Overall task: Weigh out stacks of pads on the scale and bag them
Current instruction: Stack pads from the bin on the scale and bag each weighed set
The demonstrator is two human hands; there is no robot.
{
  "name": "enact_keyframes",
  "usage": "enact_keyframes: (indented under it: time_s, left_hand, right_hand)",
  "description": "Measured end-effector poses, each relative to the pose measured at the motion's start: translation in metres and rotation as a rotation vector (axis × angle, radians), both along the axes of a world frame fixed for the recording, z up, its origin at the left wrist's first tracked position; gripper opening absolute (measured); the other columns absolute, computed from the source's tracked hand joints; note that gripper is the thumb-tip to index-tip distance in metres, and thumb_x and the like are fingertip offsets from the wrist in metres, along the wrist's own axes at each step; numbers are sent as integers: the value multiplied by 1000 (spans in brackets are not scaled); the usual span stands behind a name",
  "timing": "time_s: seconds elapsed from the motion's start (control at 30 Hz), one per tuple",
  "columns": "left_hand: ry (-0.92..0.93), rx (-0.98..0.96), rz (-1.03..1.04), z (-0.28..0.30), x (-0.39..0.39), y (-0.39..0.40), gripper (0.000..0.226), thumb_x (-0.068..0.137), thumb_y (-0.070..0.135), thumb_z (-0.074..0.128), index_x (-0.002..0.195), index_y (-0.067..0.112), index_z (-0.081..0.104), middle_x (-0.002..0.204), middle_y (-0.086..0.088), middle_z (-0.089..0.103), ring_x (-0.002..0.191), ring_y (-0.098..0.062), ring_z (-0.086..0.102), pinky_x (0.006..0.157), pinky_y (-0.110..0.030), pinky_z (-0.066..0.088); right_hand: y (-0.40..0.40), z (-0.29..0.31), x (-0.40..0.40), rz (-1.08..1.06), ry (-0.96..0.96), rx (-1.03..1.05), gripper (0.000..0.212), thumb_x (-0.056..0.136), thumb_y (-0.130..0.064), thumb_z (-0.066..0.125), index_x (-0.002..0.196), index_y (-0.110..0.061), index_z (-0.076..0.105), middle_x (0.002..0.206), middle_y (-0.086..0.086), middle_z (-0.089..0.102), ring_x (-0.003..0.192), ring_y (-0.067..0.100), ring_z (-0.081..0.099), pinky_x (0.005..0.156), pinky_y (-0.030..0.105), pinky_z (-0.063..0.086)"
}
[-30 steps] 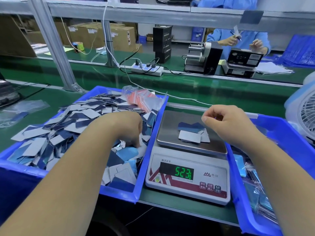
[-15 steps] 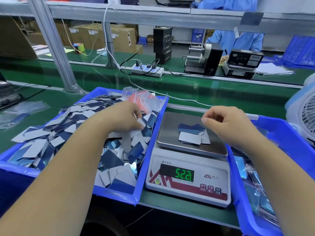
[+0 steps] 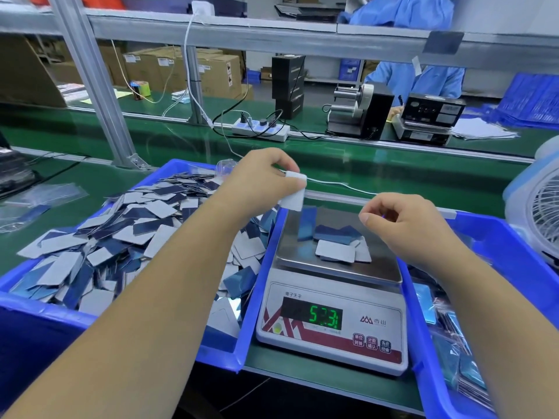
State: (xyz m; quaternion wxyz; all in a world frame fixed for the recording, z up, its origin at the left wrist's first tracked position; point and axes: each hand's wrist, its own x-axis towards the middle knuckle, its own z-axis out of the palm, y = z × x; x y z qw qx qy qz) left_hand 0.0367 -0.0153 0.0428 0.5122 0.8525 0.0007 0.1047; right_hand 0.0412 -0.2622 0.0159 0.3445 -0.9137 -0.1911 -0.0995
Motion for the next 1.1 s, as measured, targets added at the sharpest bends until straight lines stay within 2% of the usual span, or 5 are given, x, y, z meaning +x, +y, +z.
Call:
enact_keyframes:
  time_s: [0.27, 0.43, 0.57, 0.9, 1.1]
  left_hand:
    - [93, 301, -165, -29, 2, -55, 9, 85, 36, 75, 84, 30, 68, 78, 13, 64, 75, -9, 61, 61, -22, 48]
    - [84, 392, -180, -27, 2, -45, 36, 87, 47, 72, 117, 28, 71, 107, 15, 63, 96, 0, 55, 81, -18, 40]
    - [102, 398, -78, -14, -2, -9, 15, 89, 15, 63, 94, 28, 69, 90, 14, 59, 64, 4, 54, 49, -9, 37]
    - [631, 898, -214, -13, -37, 38, 33, 72, 47, 84, 93, 27, 68, 94, 9, 68, 87, -14, 64, 77, -33, 54]
    - [555, 919, -115, -17, -39, 35, 40, 77, 40, 82, 100, 13, 63, 93, 0, 63, 79, -22, 56, 59, -28, 40]
  right_hand:
    - [0, 2, -1, -3, -5, -23, 19, 89, -23, 64, 71, -28, 66, 60, -23, 59, 55, -3, 50, 50, 16, 35]
    - [0, 3, -1, -9, 8, -27, 18, 89, -25, 64, 71, -29, 66, 64, -23, 61, 57, -3, 51, 49, 13, 36]
    - [0, 3, -1, -8, 23, -10, 19, 89, -25, 64, 71, -29, 66, 64, -20, 62, 56, -3, 51, 54, 21, 37]
    - [2, 2, -2, -6, 27, -12, 19, 89, -24, 64, 71, -28, 66, 63, -20, 62, 55, -3, 51, 50, 11, 38]
    - [2, 0, -3, -8, 34, -28, 19, 90, -26, 64, 71, -28, 66, 63, -19, 61, 55, -3, 51, 53, 21, 37]
